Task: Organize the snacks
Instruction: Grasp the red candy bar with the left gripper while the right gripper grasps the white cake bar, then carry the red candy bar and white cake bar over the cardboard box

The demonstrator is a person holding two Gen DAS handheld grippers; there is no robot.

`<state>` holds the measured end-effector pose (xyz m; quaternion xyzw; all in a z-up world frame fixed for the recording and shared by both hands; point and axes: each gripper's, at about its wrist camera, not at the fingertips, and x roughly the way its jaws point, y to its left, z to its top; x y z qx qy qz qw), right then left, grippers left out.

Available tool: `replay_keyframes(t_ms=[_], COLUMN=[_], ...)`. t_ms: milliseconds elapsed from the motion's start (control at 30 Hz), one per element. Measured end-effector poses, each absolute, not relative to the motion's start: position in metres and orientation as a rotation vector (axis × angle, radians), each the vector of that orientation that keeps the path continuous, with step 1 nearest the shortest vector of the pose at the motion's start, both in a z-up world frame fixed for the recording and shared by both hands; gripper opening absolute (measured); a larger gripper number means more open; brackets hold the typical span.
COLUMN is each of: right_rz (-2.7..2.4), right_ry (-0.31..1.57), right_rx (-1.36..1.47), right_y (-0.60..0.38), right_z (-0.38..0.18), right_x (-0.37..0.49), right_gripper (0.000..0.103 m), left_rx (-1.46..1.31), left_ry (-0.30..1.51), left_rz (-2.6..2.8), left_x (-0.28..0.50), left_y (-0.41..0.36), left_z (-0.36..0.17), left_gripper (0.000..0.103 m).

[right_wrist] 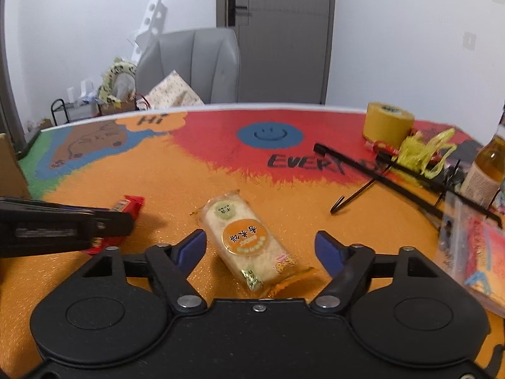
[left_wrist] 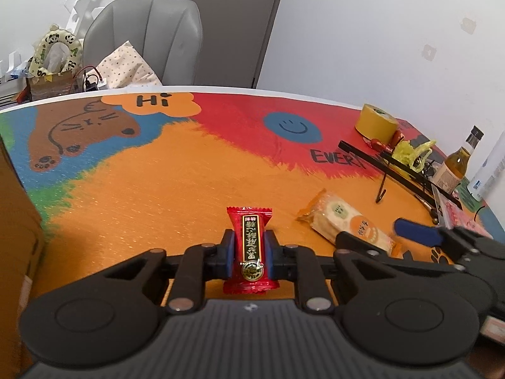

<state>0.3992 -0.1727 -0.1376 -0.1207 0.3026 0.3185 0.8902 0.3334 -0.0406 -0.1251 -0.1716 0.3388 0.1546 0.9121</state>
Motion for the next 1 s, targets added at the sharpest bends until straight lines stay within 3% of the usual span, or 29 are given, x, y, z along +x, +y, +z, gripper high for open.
replay_keyframes(t_ms=[100, 167, 1000], right_rz=[0.631, 0.632, 0.571], right_ry=[0.637, 0.643, 0.565], right_rx=[-0.263, -0.268, -0.115], right_y=[-0.168, -0.167, -0.186], right_z=[-0.143, -0.14, -0.093], right_x=[0.399, 0.393, 0.276], right_gripper=[0.057, 0.034, 0.033], left_rx=[-0.359, -0.361, -0.344], left_ry=[0.691, 0.688, 0.642], left_rz=[0.315, 0.31, 0.236], left_x=[0.329, 0.325, 0.23], left_y=[-0.037, -0.035, -0.042], left_z=[-0.122, -0.12, -0.072], left_gripper=[0.018, 0.018, 0.018])
